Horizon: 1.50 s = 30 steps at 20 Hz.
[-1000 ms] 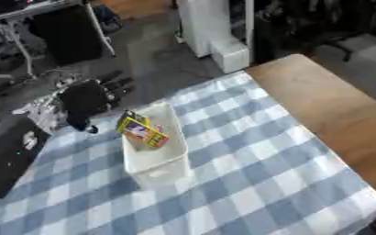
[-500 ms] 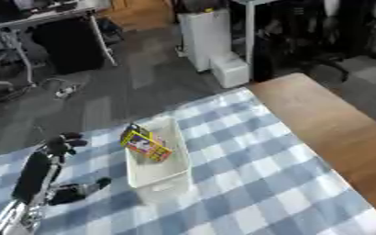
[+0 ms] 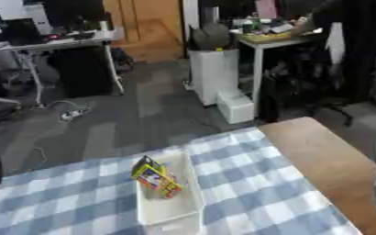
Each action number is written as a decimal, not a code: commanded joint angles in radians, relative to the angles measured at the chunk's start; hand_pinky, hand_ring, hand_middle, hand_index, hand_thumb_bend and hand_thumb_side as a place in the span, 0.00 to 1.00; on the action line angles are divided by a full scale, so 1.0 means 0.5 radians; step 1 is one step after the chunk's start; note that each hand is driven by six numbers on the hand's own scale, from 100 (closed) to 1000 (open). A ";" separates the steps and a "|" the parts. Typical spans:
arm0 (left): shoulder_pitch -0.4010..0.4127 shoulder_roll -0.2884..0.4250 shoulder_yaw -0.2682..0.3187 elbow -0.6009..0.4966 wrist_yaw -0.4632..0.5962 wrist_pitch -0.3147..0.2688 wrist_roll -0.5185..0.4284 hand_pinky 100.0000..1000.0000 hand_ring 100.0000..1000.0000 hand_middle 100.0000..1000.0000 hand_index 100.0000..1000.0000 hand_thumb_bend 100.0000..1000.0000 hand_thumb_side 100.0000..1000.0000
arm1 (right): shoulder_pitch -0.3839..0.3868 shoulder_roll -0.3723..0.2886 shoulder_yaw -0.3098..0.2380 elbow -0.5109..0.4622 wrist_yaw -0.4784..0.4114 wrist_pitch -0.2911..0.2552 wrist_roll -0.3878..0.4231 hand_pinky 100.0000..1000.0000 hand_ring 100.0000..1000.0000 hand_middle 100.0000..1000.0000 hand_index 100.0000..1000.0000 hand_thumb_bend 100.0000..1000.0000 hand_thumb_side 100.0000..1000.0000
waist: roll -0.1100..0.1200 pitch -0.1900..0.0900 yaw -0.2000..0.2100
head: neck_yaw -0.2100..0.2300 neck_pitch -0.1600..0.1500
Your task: Pick up objects on the table and place them in the box.
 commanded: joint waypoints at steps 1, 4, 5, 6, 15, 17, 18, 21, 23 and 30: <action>-0.025 0.052 -0.002 -0.124 0.082 -0.038 -0.056 0.00 0.12 0.37 0.50 0.39 0.55 | -0.015 -0.036 0.002 -0.026 -0.021 -0.002 0.071 0.44 0.41 0.41 0.55 0.00 1.00 | -0.018 -0.013 0.010 | 0.026 -0.065; -0.024 0.050 -0.014 -0.225 0.106 -0.106 -0.053 0.00 0.14 0.37 0.49 0.39 0.55 | -0.020 -0.037 0.016 -0.026 -0.066 -0.002 0.133 0.44 0.41 0.41 0.55 0.00 1.00 | -0.017 -0.012 0.024 | 0.015 -0.097; -0.023 0.051 -0.018 -0.252 0.110 -0.127 -0.050 0.00 0.15 0.37 0.49 0.39 0.55 | -0.020 -0.035 0.020 -0.026 -0.078 -0.002 0.152 0.44 0.41 0.41 0.55 0.00 1.00 | -0.017 -0.010 0.028 | 0.010 -0.107; -0.022 0.053 -0.024 -0.277 0.112 -0.143 -0.053 0.00 0.15 0.37 0.49 0.39 0.55 | -0.020 -0.034 0.025 -0.026 -0.088 -0.002 0.170 0.45 0.41 0.41 0.55 0.00 1.00 | -0.017 -0.009 0.031 | 0.004 -0.119; -0.007 0.048 -0.048 -0.300 0.134 -0.172 -0.079 0.00 0.15 0.38 0.49 0.38 0.55 | -0.030 -0.044 0.005 -0.026 -0.162 -0.002 0.228 0.44 0.42 0.41 0.55 0.00 1.00 | -0.010 0.001 0.039 | -0.214 -0.203; -0.001 0.052 -0.050 -0.292 0.140 -0.177 -0.083 0.00 0.15 0.38 0.50 0.38 0.55 | -0.042 -0.051 -0.022 -0.026 -0.179 -0.002 0.201 0.44 0.42 0.41 0.55 0.00 1.00 | -0.010 0.004 0.037 | -0.328 -0.222; -0.001 0.052 -0.052 -0.286 0.143 -0.176 -0.085 0.00 0.15 0.38 0.50 0.38 0.55 | -0.047 -0.055 -0.036 -0.026 -0.186 -0.002 0.184 0.44 0.42 0.41 0.55 0.00 1.00 | -0.011 0.004 0.037 | -0.373 -0.225; -0.011 0.046 -0.049 -0.286 0.141 -0.182 -0.092 0.01 0.16 0.38 0.49 0.37 0.55 | -0.053 -0.067 -0.057 -0.026 -0.191 -0.002 0.155 0.44 0.42 0.41 0.55 0.00 1.00 | -0.015 0.000 0.047 | -0.473 -0.233; -0.015 0.043 -0.047 -0.291 0.130 -0.186 -0.092 0.01 0.16 0.38 0.49 0.38 0.55 | -0.052 -0.067 -0.058 -0.026 -0.188 -0.002 0.154 0.44 0.42 0.41 0.55 0.00 1.00 | -0.017 -0.001 0.052 | -0.510 -0.237; -0.010 0.049 -0.043 -0.280 0.118 -0.192 -0.086 0.02 0.16 0.38 0.49 0.38 0.55 | -0.051 -0.061 -0.050 -0.026 -0.174 -0.002 0.144 0.44 0.42 0.41 0.55 0.00 1.00 | -0.017 -0.006 0.037 | -0.421 -0.082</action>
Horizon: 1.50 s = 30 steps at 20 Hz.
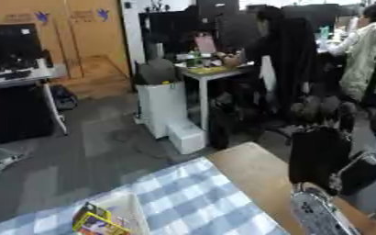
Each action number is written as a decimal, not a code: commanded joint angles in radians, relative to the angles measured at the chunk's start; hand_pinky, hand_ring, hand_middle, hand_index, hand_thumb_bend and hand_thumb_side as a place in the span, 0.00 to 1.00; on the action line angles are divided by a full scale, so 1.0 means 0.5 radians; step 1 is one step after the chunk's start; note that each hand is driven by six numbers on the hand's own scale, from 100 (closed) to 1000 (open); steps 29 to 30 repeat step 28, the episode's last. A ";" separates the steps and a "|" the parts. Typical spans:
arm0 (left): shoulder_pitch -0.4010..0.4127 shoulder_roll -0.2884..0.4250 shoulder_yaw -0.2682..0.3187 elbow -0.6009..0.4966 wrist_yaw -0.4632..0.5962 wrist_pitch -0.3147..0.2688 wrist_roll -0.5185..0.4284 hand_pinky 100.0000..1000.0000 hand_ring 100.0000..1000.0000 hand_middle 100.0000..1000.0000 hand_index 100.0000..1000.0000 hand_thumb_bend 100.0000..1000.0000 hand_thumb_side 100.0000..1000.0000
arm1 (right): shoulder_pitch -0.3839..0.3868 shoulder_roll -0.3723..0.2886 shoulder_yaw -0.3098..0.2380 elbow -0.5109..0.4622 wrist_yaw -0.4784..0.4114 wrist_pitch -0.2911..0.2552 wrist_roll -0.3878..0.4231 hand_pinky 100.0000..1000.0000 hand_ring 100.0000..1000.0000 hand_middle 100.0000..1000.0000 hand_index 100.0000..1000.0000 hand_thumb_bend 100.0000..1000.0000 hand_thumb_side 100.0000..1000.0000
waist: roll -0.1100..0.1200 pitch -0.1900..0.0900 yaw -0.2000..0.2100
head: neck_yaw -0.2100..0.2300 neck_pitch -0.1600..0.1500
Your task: Pick up objects on the table and place them in the box.
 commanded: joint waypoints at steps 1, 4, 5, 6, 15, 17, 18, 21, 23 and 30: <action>-0.021 0.037 0.014 -0.017 -0.004 -0.013 0.008 0.02 0.16 0.38 0.49 0.38 0.55 | -0.021 -0.066 -0.020 -0.026 0.011 -0.002 -0.008 0.44 0.42 0.41 0.55 0.00 1.00 | -0.014 -0.023 -0.010 | 0.147 0.155; -0.017 0.027 0.019 -0.026 -0.010 -0.025 0.016 0.02 0.16 0.38 0.49 0.38 0.55 | -0.002 -0.062 -0.015 -0.026 0.025 -0.002 0.004 0.44 0.42 0.41 0.55 0.00 1.00 | -0.007 -0.027 -0.018 | 0.319 0.351; -0.016 0.023 0.021 -0.027 -0.011 -0.026 0.020 0.02 0.16 0.38 0.49 0.38 0.55 | 0.005 -0.058 -0.010 -0.026 0.035 -0.002 0.013 0.44 0.41 0.41 0.55 0.00 1.00 | -0.005 -0.025 -0.020 | 0.345 0.388; -0.012 0.020 0.023 -0.027 -0.010 -0.026 0.023 0.02 0.16 0.38 0.50 0.38 0.55 | 0.012 -0.054 -0.005 -0.026 0.044 -0.002 0.022 0.44 0.41 0.41 0.55 0.00 1.00 | -0.002 -0.023 -0.025 | 0.368 0.431; 0.010 -0.016 0.046 -0.038 0.005 -0.013 0.049 0.02 0.15 0.38 0.50 0.37 0.55 | 0.074 -0.008 0.023 -0.026 0.141 -0.002 0.086 0.45 0.41 0.41 0.55 0.00 1.00 | 0.007 -0.003 -0.023 | 0.354 0.660; 0.009 -0.017 0.046 -0.043 0.001 -0.011 0.049 0.03 0.16 0.38 0.50 0.37 0.55 | 0.075 -0.009 0.021 -0.026 0.143 -0.002 0.088 0.45 0.41 0.41 0.55 0.00 1.00 | 0.008 -0.001 0.004 | 0.354 0.666; 0.010 -0.017 0.048 -0.046 -0.002 -0.011 0.050 0.03 0.16 0.38 0.50 0.37 0.55 | 0.074 -0.010 0.020 -0.026 0.141 -0.002 0.088 0.45 0.41 0.41 0.55 0.00 1.00 | 0.008 0.001 0.022 | 0.362 0.670; 0.021 -0.009 0.047 -0.040 -0.001 -0.005 0.053 0.02 0.15 0.38 0.50 0.37 0.55 | 0.065 -0.004 0.011 -0.026 0.134 -0.002 0.076 0.45 0.41 0.41 0.55 0.00 1.00 | 0.008 0.009 0.071 | 0.385 0.680; 0.022 -0.006 0.045 -0.035 0.004 -0.003 0.050 0.02 0.15 0.38 0.50 0.37 0.55 | 0.063 -0.002 0.010 -0.026 0.141 -0.002 0.069 0.45 0.41 0.41 0.55 0.00 1.00 | 0.010 0.015 0.089 | 0.383 0.676; 0.021 0.003 0.039 -0.029 0.015 0.000 0.037 0.01 0.15 0.38 0.50 0.37 0.55 | 0.054 0.002 0.023 -0.026 0.163 -0.002 0.067 0.45 0.41 0.41 0.55 0.00 1.00 | 0.011 0.022 0.107 | 0.368 0.677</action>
